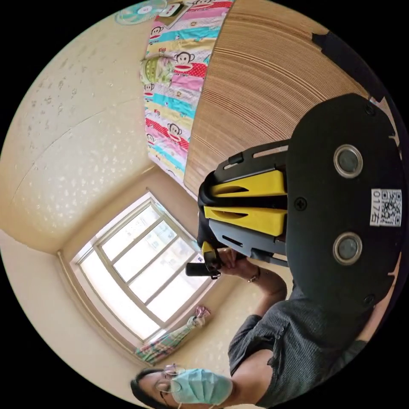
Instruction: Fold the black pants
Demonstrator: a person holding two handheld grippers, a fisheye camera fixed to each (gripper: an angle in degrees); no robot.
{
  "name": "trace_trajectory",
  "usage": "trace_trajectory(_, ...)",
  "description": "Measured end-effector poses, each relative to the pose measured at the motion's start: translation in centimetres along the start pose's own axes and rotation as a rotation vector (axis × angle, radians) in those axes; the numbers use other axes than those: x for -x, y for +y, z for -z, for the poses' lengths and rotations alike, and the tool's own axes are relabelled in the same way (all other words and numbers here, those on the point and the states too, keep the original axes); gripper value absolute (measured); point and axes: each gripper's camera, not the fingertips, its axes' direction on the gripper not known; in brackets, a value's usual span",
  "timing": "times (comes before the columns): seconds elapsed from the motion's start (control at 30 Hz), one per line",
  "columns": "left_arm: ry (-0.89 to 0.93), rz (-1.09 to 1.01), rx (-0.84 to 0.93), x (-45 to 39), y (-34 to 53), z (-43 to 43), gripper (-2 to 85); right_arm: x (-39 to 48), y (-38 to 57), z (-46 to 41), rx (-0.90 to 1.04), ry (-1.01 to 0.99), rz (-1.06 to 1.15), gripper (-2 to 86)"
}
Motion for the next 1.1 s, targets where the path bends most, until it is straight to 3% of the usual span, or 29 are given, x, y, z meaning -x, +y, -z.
trace_trajectory(0.2,-0.043,0.222,0.074,13.1,-0.6,-8.3,4.3,-14.3,-1.9,-9.9,0.121,0.055,-0.233,0.5)
trace_trajectory(0.33,-0.092,0.321,0.148,17.3,4.1,-12.2,4.7,-17.8,1.9,-14.3,0.220,0.113,-0.260,0.9)
trace_trajectory(0.5,-0.067,0.606,0.309,21.2,15.9,-17.1,5.6,-25.2,16.7,-20.2,0.414,0.077,-0.510,3.5)
trace_trajectory(0.63,-0.101,0.862,0.356,23.8,24.5,-17.7,13.2,-30.6,25.6,-21.9,0.580,0.161,-0.731,7.5)
trace_trajectory(0.8,-0.153,0.821,0.281,26.4,23.5,-16.0,14.0,-36.9,25.5,-20.7,0.466,0.043,-0.780,15.1)
trace_trajectory(0.93,-0.257,0.692,0.353,31.3,19.0,-17.3,18.1,-42.0,22.6,-23.9,0.442,-0.032,-0.743,18.8)
trace_trajectory(1.1,-0.203,0.630,0.517,36.7,17.3,-21.0,18.2,-46.3,21.3,-30.3,0.498,-0.110,-0.756,18.9)
